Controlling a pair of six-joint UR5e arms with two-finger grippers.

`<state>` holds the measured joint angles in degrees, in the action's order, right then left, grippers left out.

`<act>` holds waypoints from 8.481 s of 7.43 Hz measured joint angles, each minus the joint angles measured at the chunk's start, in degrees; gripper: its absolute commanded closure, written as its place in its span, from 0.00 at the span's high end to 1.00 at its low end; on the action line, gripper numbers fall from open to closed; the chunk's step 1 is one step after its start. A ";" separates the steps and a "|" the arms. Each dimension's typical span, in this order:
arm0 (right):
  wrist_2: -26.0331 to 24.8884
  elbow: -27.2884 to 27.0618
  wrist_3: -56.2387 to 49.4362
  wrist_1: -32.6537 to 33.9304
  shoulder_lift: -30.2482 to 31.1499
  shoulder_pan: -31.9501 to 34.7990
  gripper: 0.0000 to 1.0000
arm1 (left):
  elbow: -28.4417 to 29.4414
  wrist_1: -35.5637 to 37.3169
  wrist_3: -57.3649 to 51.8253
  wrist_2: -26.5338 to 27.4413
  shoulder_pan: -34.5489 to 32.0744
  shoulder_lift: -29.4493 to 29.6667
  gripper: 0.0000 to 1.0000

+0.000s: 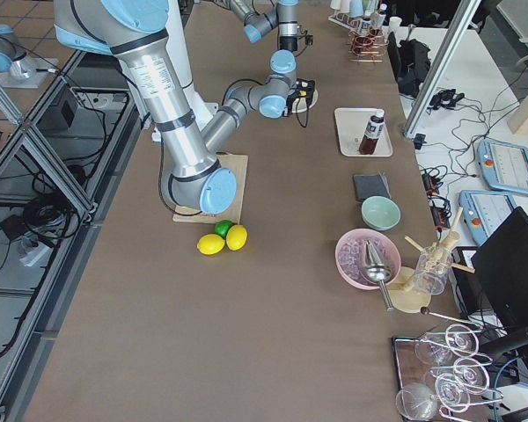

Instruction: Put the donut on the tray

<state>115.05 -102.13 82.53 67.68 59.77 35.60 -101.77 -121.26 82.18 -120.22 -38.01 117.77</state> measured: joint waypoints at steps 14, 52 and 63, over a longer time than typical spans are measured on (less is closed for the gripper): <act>12.88 -5.19 -1.12 5.86 1.98 10.16 1.00 | 0.00 1.29 4.88 -4.79 -6.08 -7.72 0.00; 22.04 -6.99 -65.83 25.23 36.94 42.79 1.00 | 40.94 -6.04 11.18 5.76 -10.42 23.73 0.98; 20.17 -1.22 -81.21 25.32 39.29 51.93 1.00 | 6.31 10.92 -43.96 -12.63 -37.52 -18.18 0.98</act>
<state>135.21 -103.35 1.32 92.99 99.06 87.53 -95.47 -110.34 38.22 -132.86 -75.54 99.59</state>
